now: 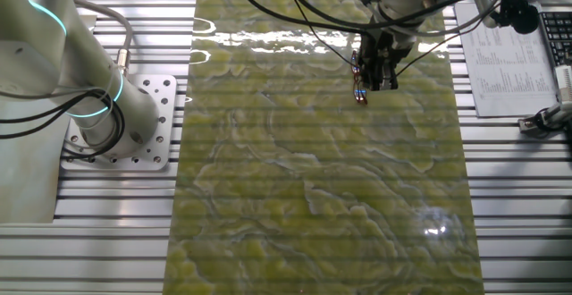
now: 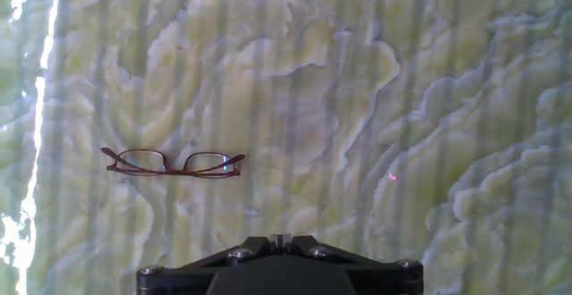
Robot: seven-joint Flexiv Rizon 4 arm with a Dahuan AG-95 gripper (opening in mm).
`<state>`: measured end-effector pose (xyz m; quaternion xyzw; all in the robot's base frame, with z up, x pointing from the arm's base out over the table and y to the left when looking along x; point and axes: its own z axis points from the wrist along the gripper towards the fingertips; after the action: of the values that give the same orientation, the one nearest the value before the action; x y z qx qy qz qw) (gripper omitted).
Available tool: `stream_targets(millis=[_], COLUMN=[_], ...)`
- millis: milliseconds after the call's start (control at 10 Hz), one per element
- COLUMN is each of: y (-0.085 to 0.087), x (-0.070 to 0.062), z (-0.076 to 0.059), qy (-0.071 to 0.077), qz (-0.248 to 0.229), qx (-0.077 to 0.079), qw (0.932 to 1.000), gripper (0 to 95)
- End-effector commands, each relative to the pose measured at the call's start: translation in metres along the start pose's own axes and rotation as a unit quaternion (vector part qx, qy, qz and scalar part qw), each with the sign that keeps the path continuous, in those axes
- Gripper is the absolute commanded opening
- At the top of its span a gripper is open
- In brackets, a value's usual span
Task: Unfold the leg of the glasses (with one hand)
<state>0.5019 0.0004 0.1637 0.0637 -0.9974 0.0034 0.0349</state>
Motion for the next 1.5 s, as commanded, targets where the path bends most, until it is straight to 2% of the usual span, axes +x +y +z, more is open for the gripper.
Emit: stream_targets(millis=[100,300,600,1000,1500], y=[0.001,0.008,0.016,0.031,0.039], x=[-0.002,-0.006,-0.017,-0.036,-0.054], z=[0.002,0.008,0.022,0.032,0.036], qy=[-0.003,-0.004,-0.015,-0.014,-0.009], qz=[-0.001,0.003,-0.017,-0.023,-0.024], qx=[0.0,0.001,-0.003,-0.004,-0.003], qw=[1.0,1.0,0.9997,0.9996,0.9997], gripper=[0.0,0.0,0.0,0.0,0.0])
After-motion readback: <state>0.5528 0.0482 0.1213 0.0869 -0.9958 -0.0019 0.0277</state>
